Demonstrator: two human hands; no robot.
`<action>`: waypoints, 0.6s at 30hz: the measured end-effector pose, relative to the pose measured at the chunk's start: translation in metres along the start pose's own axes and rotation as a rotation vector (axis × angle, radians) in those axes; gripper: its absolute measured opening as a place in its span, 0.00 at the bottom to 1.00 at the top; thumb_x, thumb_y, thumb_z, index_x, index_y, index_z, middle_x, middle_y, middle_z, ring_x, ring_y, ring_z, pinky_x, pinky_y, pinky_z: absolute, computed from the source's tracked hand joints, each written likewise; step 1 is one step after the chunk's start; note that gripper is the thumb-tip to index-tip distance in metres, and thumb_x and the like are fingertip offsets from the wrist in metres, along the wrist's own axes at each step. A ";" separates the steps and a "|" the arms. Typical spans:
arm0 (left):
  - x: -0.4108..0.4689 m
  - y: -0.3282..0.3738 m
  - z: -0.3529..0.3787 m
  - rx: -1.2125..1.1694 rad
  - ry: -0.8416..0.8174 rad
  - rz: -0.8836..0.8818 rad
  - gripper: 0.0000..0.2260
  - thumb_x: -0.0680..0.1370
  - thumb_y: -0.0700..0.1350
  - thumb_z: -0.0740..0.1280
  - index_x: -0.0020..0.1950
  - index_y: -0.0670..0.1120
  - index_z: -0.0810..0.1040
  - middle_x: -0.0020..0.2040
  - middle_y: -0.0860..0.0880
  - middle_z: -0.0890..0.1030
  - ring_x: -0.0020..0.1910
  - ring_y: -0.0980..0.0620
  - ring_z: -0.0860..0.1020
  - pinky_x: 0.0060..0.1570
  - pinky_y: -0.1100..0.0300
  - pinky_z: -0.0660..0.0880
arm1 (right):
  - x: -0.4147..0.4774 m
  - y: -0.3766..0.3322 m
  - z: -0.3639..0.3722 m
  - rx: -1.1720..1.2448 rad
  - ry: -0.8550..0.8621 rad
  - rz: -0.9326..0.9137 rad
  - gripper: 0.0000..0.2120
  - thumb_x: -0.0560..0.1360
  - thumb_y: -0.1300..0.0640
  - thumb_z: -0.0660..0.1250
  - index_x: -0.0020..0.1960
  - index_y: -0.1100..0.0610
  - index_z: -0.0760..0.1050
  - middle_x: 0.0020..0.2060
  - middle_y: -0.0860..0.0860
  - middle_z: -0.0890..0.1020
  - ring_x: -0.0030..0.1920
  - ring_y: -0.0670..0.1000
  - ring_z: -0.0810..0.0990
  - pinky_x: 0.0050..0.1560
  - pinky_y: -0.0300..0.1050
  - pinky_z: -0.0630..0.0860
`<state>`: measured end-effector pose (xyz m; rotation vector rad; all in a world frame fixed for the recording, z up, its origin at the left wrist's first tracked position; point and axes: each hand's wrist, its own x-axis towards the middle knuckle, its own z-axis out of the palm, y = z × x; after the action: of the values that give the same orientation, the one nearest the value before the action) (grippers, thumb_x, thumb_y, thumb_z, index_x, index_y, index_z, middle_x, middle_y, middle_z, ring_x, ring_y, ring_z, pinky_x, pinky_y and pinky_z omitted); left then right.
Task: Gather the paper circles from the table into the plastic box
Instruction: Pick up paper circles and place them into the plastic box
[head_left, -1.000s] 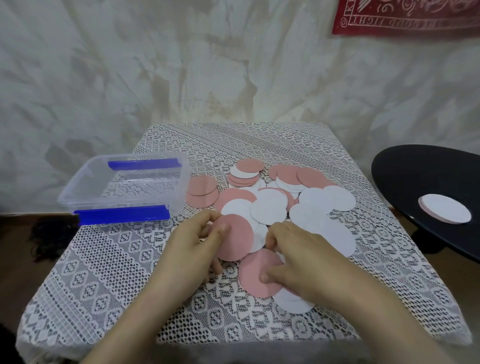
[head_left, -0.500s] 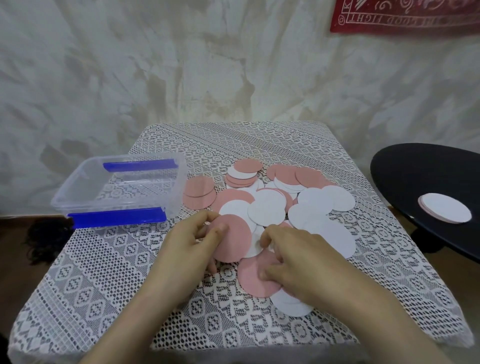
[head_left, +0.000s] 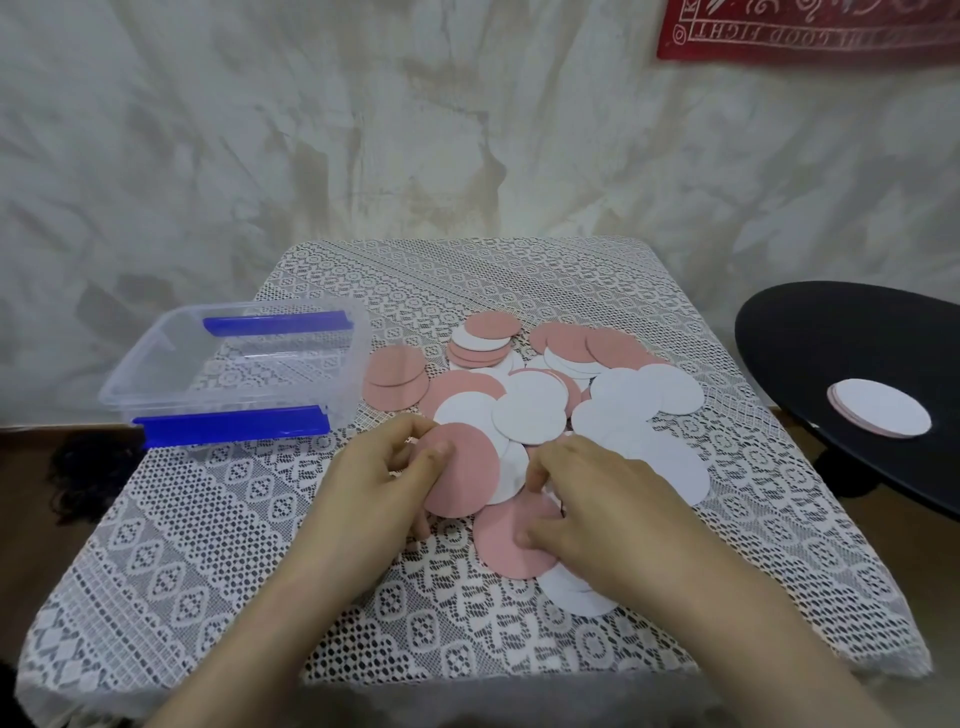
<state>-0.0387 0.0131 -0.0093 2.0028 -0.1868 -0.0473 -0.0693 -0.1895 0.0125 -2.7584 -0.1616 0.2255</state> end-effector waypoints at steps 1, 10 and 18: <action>0.000 0.000 0.000 -0.001 0.001 -0.003 0.06 0.82 0.51 0.63 0.49 0.56 0.79 0.26 0.46 0.77 0.23 0.54 0.75 0.30 0.57 0.70 | -0.001 0.000 -0.001 0.001 0.001 0.009 0.14 0.75 0.43 0.69 0.57 0.46 0.71 0.55 0.43 0.73 0.50 0.51 0.76 0.49 0.49 0.73; -0.001 -0.001 -0.002 -0.022 -0.006 -0.013 0.07 0.82 0.52 0.63 0.49 0.57 0.80 0.26 0.46 0.77 0.23 0.53 0.74 0.31 0.56 0.72 | 0.004 0.000 -0.002 0.086 -0.073 0.044 0.13 0.75 0.48 0.71 0.53 0.49 0.68 0.48 0.44 0.72 0.50 0.52 0.76 0.49 0.49 0.73; -0.002 -0.001 -0.003 -0.026 -0.006 -0.016 0.07 0.83 0.50 0.62 0.50 0.55 0.80 0.26 0.46 0.78 0.23 0.54 0.74 0.30 0.57 0.71 | 0.009 0.012 -0.001 0.220 -0.047 0.048 0.12 0.75 0.54 0.70 0.53 0.46 0.69 0.42 0.45 0.79 0.44 0.50 0.78 0.46 0.49 0.75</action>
<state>-0.0402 0.0165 -0.0088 1.9786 -0.1725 -0.0655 -0.0596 -0.2000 0.0074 -2.5415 -0.0781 0.3014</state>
